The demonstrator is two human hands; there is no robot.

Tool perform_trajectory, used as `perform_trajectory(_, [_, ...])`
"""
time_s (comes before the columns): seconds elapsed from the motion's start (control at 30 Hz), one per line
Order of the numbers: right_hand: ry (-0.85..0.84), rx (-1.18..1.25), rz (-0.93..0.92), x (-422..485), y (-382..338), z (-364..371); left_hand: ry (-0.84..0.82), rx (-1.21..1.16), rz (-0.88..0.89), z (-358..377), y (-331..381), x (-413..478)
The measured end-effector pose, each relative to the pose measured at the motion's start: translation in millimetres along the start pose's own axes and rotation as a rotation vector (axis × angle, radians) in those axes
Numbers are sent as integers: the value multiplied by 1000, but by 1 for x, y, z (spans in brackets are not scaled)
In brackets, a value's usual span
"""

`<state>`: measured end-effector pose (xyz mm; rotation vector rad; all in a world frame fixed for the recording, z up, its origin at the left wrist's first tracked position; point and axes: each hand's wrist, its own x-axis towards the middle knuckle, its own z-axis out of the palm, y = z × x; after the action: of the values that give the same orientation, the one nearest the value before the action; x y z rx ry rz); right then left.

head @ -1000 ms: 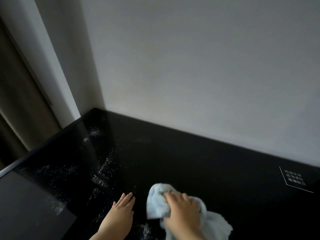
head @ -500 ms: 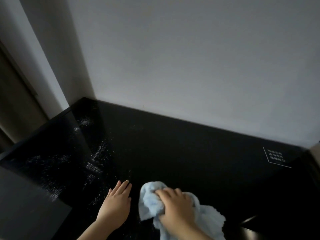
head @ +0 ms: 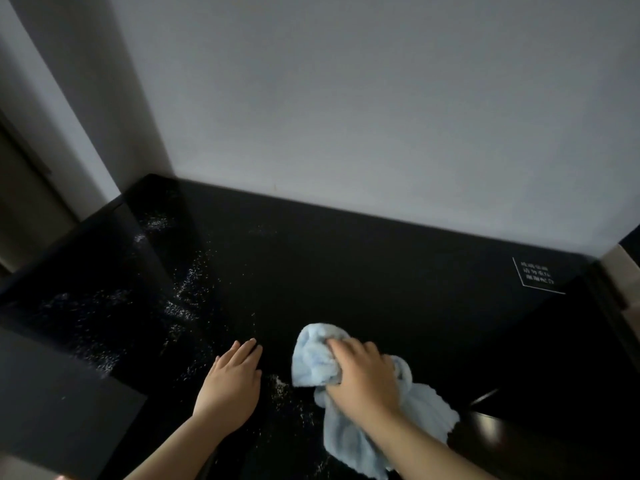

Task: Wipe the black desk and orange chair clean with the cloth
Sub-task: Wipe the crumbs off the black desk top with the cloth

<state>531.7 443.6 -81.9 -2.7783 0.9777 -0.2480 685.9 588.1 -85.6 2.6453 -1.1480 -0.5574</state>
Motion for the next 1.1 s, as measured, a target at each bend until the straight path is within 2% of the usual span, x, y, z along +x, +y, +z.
perform_trajectory(0.1, [10, -102, 381, 10, 59, -25, -10, 10, 10, 2, 2, -5])
perform_trajectory(0.17, [60, -189, 525, 0, 82, -30, 4, 30, 16, 3, 1, -8])
perform_trajectory(0.27, [71, -230, 471, -15, 51, -15, 25, 36, 32, 4, -1, -8])
perform_trajectory(0.37, [102, -135, 302, -30, -9, 1, 14, 57, 68, 5, -2, -13])
perform_trajectory(0.43, [29, 27, 234, -32, -33, 0, 20, 77, 92, 6, -5, -18])
perform_trajectory(0.47, [20, 90, 248, -29, -32, -3, 22, 77, 100, 6, -7, -19])
perform_trajectory(0.57, [105, 113, 483, -34, 17, -28, 14, 48, 122, 6, -9, -23])
perform_trajectory(0.67, [118, -121, 678, -66, 61, -47, 2, 46, 108, 8, -7, -33])
perform_trajectory(0.7, [131, -173, 672, -76, 59, -45, 9, 54, 103, 10, -7, -37])
perform_trajectory(0.77, [141, -93, 589, -87, 30, -34, 16, 67, 92, 14, -6, -45])
perform_trajectory(0.83, [241, -81, 409, -91, -3, -20, 8, 59, 80, 21, -4, -54])
perform_trajectory(0.87, [227, -92, 342, -93, -19, -19, 6, 61, 68, 23, -3, -58])
perform_trajectory(0.93, [89, -61, 272, -101, -36, -16, 13, 73, 42, 25, 2, -60])
perform_trajectory(1.0, [23, -1, 332, -118, -20, -11, 2, 83, 34, 25, 7, -61])
perform_trajectory(1.1, [75, -87, 551, -149, 30, -22, -18, 93, 43, 29, 11, -69])
